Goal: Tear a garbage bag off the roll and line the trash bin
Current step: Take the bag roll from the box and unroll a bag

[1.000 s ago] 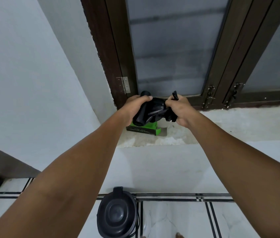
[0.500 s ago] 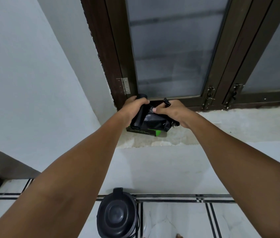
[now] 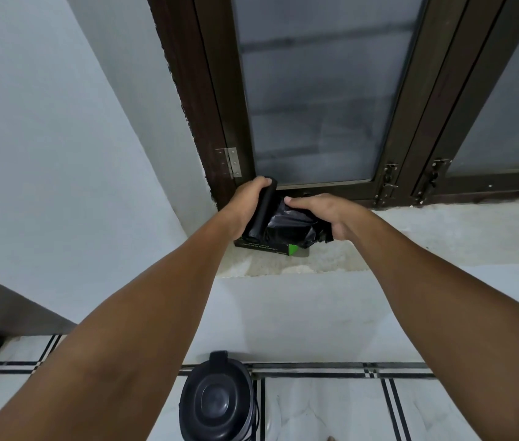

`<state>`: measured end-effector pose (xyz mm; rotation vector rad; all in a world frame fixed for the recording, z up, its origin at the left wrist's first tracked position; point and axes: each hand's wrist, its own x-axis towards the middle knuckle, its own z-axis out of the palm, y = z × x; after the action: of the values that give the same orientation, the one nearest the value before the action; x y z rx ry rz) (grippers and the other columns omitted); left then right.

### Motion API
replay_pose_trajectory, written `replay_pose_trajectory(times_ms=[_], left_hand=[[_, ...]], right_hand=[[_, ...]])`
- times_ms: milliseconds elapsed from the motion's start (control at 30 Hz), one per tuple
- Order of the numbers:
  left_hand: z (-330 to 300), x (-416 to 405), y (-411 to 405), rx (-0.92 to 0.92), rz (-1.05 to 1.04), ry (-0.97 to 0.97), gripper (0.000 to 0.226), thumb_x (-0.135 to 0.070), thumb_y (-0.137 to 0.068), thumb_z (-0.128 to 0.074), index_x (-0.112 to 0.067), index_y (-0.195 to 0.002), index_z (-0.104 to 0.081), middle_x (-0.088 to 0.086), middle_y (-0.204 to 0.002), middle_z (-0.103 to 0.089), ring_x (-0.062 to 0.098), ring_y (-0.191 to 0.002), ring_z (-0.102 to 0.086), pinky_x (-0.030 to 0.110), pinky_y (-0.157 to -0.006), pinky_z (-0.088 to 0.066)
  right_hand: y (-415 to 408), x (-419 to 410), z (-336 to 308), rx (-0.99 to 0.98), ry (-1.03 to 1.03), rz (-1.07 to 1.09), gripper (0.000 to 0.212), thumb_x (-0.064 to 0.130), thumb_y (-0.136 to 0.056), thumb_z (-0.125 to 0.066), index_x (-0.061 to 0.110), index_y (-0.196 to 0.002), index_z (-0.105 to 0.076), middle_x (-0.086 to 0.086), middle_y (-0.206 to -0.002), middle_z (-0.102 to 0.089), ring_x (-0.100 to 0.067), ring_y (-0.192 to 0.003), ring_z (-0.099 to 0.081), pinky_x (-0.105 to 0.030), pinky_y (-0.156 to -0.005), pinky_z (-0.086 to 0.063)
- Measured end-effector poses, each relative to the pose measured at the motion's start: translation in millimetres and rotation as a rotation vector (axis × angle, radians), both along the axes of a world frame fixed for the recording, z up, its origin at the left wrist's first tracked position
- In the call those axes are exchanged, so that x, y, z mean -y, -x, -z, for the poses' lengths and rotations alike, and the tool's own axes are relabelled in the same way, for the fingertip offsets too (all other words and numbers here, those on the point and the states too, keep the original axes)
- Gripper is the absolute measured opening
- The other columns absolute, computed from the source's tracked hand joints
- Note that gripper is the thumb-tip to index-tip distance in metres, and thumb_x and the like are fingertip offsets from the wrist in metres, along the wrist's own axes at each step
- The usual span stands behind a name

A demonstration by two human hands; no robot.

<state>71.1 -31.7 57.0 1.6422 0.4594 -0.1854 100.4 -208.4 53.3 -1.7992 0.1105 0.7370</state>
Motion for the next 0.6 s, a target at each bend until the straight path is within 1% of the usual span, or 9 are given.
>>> replay_pose_trajectory(times_ms=[67,133,200,267,333,400,467,533,600], left_hand=[[3,-1,-3,0.048,0.026,-0.035,0.045,-0.058,-0.094,-0.058,-0.022,-0.119,-0.069,0.008,-0.107,-0.076,0.027,-0.096,-0.074,0.039,-0.090,-0.058],[4,-1,-3,0.077,0.062,-0.054,0.043,-0.058,-0.097,-0.058,-0.024,-0.121,-0.067,0.005,-0.111,-0.076,0.023,-0.100,-0.074,0.037,-0.088,-0.058],[5,0,-2,0.073,0.086,-0.041,0.040,-0.054,-0.100,-0.056,-0.022,-0.120,-0.066,0.005,-0.108,-0.076,0.019,-0.095,-0.075,0.030,-0.077,-0.059],[6,2,-2,0.062,0.098,-0.016,0.042,-0.052,-0.102,-0.055,-0.018,-0.124,-0.065,0.005,-0.106,-0.076,0.016,-0.089,-0.075,0.025,-0.066,-0.058],[5,6,-2,0.032,0.089,0.040,0.048,-0.053,-0.101,-0.054,-0.014,-0.127,-0.064,0.011,-0.112,-0.076,0.021,-0.090,-0.076,0.029,-0.067,-0.061],[4,12,-2,0.003,0.051,0.153,0.053,-0.052,-0.101,-0.055,-0.007,-0.128,-0.063,0.021,-0.116,-0.074,0.030,-0.090,-0.076,0.040,-0.073,-0.065],[3,19,-3,-0.002,-0.003,0.244,0.058,-0.053,-0.100,-0.056,-0.002,-0.128,-0.062,0.025,-0.118,-0.072,0.035,-0.087,-0.076,0.048,-0.074,-0.065],[2,25,-5,0.005,-0.056,0.298,0.061,-0.055,-0.099,-0.057,-0.001,-0.128,-0.060,0.025,-0.115,-0.073,0.035,-0.084,-0.076,0.049,-0.071,-0.065],[4,27,-8,0.022,-0.102,0.336,0.061,-0.054,-0.099,-0.058,0.000,-0.127,-0.059,0.027,-0.114,-0.072,0.035,-0.081,-0.076,0.049,-0.070,-0.065]], right_hand=[[1,2,-1,-0.051,-0.086,0.000,0.047,0.049,-0.083,-0.079,0.011,-0.110,-0.072,-0.010,-0.100,-0.079,-0.024,-0.077,-0.076,-0.030,-0.063,-0.058],[4,1,-1,-0.085,-0.137,-0.026,0.045,0.048,-0.087,-0.074,0.012,-0.113,-0.072,-0.008,-0.098,-0.080,-0.022,-0.077,-0.076,-0.027,-0.056,-0.057],[6,0,-1,-0.085,-0.151,-0.037,0.040,0.047,-0.092,-0.070,0.013,-0.113,-0.071,-0.008,-0.100,-0.078,-0.022,-0.081,-0.075,-0.026,-0.055,-0.056],[8,-1,-2,-0.087,-0.172,-0.021,0.034,0.041,-0.095,-0.066,0.013,-0.114,-0.069,-0.008,-0.103,-0.076,-0.023,-0.087,-0.073,-0.029,-0.062,-0.055],[9,-2,-1,-0.094,-0.221,0.020,0.029,0.036,-0.097,-0.063,0.012,-0.113,-0.068,-0.010,-0.104,-0.075,-0.025,-0.090,-0.072,-0.033,-0.069,-0.055],[11,-5,-1,-0.103,-0.320,0.102,0.023,0.033,-0.098,-0.060,0.012,-0.105,-0.068,-0.010,-0.096,-0.075,-0.024,-0.082,-0.072,-0.033,-0.068,-0.055],[12,-12,0,-0.129,-0.463,0.213,0.022,0.031,-0.099,-0.058,0.011,-0.097,-0.066,-0.010,-0.086,-0.072,-0.023,-0.074,-0.070,-0.034,-0.067,-0.055],[13,-18,1,-0.152,-0.577,0.301,0.022,0.030,-0.100,-0.056,0.011,-0.094,-0.063,-0.010,-0.084,-0.069,-0.024,-0.072,-0.067,-0.034,-0.067,-0.054],[14,-22,3,-0.161,-0.629,0.350,0.021,0.030,-0.100,-0.056,0.011,-0.096,-0.062,-0.010,-0.084,-0.068,-0.023,-0.073,-0.067,-0.033,-0.065,-0.055]])
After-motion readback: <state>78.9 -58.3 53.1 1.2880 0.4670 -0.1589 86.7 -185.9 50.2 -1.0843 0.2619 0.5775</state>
